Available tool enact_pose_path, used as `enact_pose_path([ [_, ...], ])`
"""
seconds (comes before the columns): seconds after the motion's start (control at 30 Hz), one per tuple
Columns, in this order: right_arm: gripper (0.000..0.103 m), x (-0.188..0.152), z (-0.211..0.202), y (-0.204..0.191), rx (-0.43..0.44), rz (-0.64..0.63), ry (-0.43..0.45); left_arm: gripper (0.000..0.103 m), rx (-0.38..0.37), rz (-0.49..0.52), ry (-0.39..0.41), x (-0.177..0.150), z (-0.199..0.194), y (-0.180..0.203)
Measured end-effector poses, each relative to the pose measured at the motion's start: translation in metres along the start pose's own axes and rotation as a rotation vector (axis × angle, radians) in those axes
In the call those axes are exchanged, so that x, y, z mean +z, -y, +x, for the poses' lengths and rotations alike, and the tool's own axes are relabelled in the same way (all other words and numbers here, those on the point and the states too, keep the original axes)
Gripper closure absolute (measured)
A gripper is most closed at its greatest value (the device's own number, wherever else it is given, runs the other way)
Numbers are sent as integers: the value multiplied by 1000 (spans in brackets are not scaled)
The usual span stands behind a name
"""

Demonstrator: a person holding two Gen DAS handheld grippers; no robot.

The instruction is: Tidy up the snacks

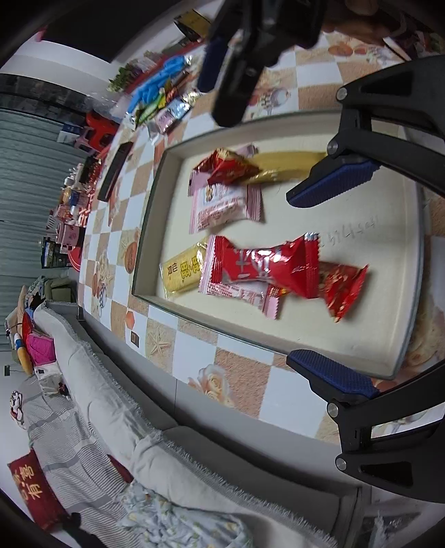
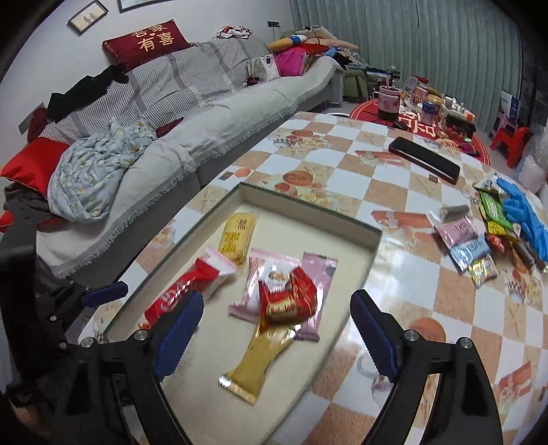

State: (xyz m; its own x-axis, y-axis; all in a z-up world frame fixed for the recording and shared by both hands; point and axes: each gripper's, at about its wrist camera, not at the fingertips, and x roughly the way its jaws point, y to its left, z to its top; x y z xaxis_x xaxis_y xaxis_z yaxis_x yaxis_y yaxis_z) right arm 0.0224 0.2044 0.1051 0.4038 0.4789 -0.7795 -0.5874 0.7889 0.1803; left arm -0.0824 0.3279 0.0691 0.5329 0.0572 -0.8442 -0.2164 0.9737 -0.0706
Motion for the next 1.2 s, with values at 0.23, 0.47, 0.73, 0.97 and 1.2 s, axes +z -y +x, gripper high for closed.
enact_pose_path([
  [0.23,14,-27,-3,-3,-7,-28,-46,15,38,-54,55,-19,-21,8],
  [0.47,14,-36,-3,-6,-8,-44,-74,15,90,-62,-16,-30,-18,11],
  [0.73,14,-40,1,-17,-7,-82,-108,15,128,-71,-51,-38,-16,9],
  [0.97,14,-41,4,-19,-10,-84,-120,15,125,-73,-66,-40,-13,8],
  [1.2,14,-41,4,-19,-9,-81,-119,15,121,-71,-71,-42,-12,8],
])
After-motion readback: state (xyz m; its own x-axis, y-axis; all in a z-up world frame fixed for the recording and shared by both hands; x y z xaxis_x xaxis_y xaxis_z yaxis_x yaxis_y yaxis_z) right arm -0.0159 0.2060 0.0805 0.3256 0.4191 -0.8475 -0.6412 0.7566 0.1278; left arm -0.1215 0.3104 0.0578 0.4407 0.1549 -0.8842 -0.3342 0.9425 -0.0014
